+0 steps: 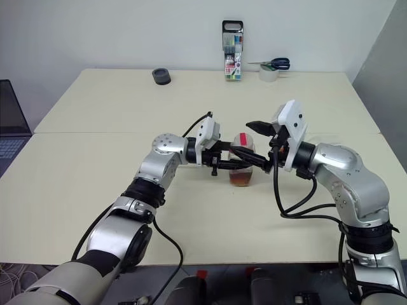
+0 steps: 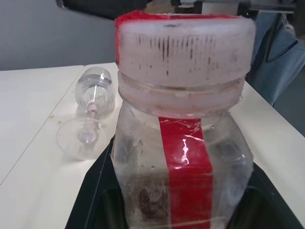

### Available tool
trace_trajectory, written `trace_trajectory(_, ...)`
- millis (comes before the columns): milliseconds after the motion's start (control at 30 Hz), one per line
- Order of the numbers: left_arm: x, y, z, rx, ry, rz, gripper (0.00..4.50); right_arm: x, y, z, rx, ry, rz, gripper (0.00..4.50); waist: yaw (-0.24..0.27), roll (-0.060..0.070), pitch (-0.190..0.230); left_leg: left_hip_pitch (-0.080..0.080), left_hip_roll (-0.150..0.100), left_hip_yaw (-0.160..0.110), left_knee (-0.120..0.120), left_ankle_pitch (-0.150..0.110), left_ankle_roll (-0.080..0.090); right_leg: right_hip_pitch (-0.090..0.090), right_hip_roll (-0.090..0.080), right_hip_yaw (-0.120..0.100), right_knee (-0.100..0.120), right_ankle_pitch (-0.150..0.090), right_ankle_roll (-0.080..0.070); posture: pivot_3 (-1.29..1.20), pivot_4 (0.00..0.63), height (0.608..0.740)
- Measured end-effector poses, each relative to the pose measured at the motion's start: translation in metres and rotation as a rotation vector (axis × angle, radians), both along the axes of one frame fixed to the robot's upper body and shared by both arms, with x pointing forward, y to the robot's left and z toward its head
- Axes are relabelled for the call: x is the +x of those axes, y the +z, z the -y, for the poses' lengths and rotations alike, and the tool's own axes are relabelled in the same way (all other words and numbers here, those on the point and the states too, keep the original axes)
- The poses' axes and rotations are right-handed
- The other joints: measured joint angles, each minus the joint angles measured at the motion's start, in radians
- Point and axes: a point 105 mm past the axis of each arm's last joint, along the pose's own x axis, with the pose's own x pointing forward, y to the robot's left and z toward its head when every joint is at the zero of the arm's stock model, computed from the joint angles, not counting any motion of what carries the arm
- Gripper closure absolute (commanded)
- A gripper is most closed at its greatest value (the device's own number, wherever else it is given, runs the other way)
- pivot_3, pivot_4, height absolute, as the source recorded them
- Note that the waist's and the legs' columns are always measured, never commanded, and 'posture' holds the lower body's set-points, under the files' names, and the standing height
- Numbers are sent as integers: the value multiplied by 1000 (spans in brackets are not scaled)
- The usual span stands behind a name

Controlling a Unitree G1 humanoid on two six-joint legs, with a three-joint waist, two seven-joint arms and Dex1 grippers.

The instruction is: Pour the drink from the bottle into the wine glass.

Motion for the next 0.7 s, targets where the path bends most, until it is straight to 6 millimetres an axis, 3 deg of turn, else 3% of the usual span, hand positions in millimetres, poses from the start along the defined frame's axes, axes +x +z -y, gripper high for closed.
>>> trace_trajectory(700, 0, 0, -1, -8, 1, -19, 2759, -3, 0, 18, -4, -60, -1, 557, 0, 0, 0, 0, 0, 0, 0, 0, 0, 0, 0, 0, 0, 0, 0, 0, 150, 740)
